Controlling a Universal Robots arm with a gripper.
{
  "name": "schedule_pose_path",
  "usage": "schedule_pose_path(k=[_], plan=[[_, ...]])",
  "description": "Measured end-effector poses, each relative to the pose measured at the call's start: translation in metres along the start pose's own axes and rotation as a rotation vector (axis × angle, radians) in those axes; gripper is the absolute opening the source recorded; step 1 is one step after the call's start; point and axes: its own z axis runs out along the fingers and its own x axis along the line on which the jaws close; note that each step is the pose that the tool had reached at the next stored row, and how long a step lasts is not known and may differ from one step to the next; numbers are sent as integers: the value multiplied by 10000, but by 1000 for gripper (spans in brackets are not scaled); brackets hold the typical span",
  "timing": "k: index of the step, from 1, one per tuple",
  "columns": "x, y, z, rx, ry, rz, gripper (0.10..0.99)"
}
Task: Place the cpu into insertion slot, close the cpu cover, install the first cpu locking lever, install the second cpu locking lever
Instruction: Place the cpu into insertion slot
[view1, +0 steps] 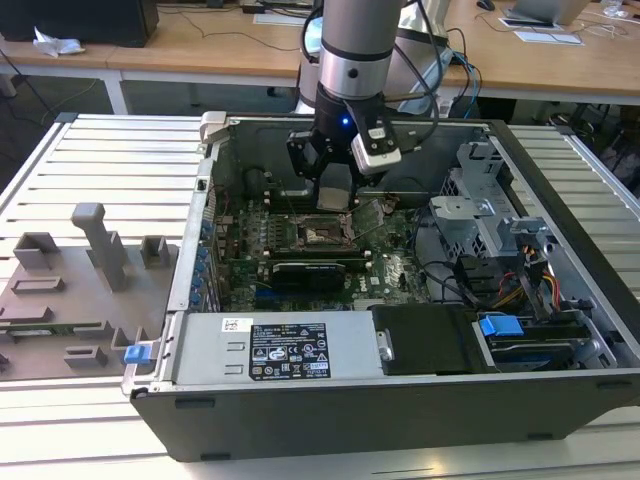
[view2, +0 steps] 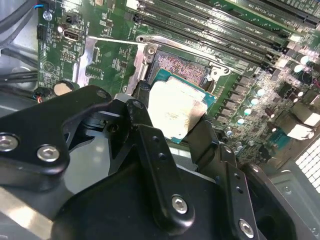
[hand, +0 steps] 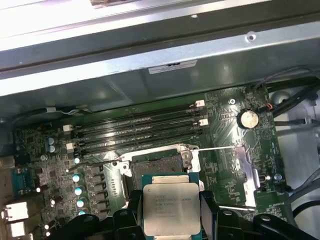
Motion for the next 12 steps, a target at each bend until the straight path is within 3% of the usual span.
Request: schedule_pose_path(k=[12], plan=[[0, -1, 10, -10, -48, 921, 545]])
